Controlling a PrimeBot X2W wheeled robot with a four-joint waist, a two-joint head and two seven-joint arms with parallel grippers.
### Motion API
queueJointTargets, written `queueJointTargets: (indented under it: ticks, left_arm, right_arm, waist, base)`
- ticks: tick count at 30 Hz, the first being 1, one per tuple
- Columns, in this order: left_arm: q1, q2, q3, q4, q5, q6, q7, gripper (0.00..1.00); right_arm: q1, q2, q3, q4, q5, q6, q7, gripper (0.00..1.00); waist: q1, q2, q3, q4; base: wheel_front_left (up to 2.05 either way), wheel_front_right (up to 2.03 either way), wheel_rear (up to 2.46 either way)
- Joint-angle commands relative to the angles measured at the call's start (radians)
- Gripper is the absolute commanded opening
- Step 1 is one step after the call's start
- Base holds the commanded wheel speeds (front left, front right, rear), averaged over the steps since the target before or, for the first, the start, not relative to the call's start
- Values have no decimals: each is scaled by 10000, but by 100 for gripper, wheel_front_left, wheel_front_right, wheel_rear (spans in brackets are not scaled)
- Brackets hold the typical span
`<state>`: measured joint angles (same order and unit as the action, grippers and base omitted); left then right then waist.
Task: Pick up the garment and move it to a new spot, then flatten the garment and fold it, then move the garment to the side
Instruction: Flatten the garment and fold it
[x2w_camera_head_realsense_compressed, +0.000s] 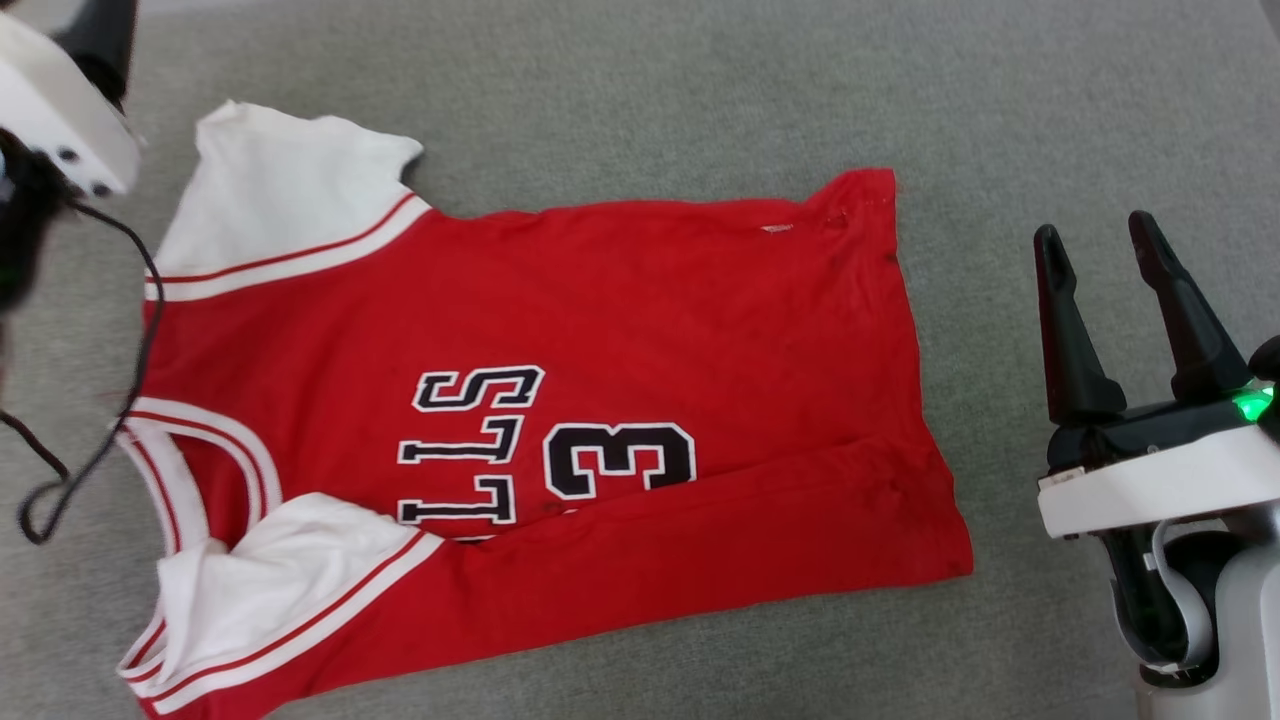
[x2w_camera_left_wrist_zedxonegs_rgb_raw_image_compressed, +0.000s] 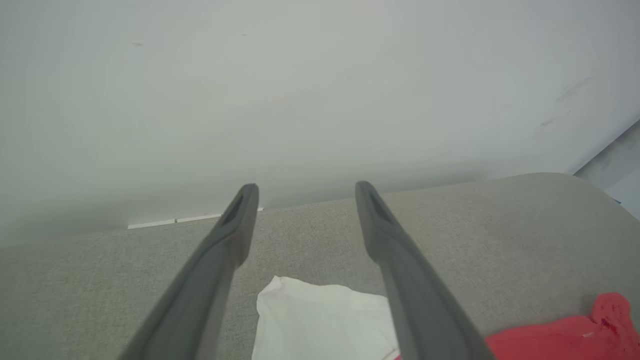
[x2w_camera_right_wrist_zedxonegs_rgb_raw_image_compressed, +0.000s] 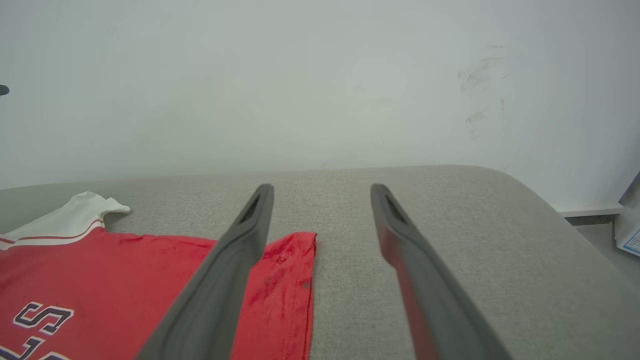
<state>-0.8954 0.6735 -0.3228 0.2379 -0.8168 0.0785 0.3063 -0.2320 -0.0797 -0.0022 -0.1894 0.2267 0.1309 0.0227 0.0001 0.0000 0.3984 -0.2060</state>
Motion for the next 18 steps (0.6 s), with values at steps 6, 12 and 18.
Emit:
queueJointTargets:
  ticks: [6, 12, 18]
  left_arm:
    - [-1506, 646, -605, 784, -346, -514, 2722, 100]
    - [-2073, 1287, -1057, 1427, -587, -430, 5138, 100]
    - [-1828, 1555, -1181, 1848, -760, -266, 5988, 100]
  right_arm:
    - [-333, 162, 88, -122, 54, -3, -252, 100]
    - [-507, 249, 349, -79, 128, -3, -469, 100]
    - [-683, 294, 527, 60, 257, -3, -667, 100]
  waist:
    - [-1, 0, 977, -625]
    - [-1, 0, 1651, -966]
    - [-1, 0, 2173, -1197]
  base:
    - [0, 0, 0]
    - [0, 0, 0]
    - [0, 0, 0]
